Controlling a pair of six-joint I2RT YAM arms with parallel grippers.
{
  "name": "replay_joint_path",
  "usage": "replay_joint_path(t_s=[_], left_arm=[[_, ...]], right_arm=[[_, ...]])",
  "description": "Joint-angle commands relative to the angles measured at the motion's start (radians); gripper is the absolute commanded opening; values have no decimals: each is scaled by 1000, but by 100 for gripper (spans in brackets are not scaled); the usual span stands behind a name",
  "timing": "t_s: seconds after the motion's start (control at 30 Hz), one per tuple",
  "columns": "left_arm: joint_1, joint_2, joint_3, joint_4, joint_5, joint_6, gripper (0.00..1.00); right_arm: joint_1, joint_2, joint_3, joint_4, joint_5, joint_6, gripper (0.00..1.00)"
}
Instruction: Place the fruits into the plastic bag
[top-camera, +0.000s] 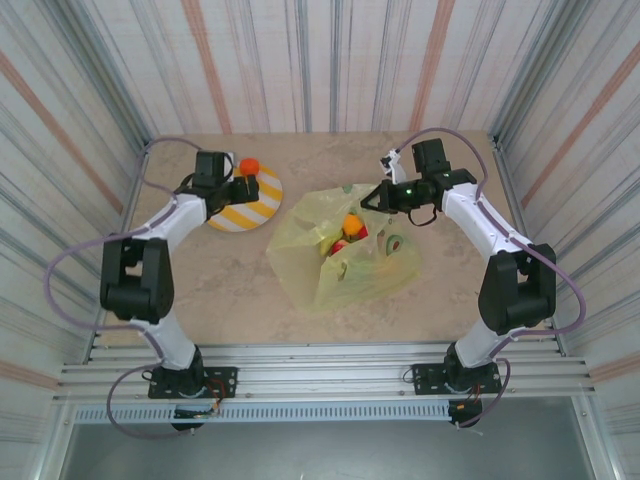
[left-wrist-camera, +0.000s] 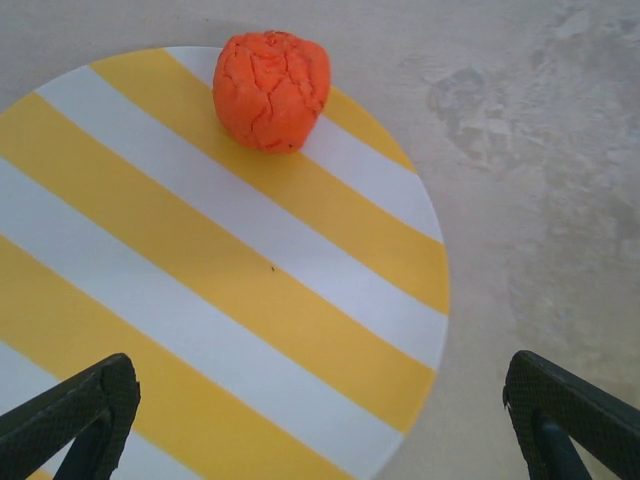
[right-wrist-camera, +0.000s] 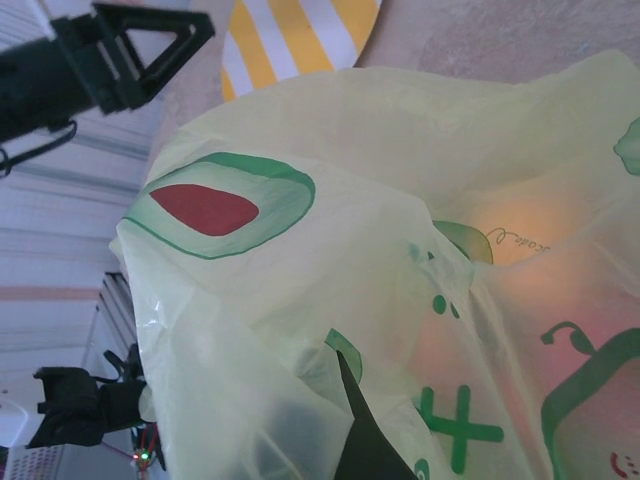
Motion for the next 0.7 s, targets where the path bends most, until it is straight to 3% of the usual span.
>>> replay_joint_path(t_s=[0.0, 0.67], left_arm=[[9, 91, 126, -69, -18, 30, 98], [39, 554, 701, -290, -44, 57, 93]], right_arm=[[-11, -26, -12, -4, -13, 9, 0], [-17, -31, -19, 1, -19, 13, 0]])
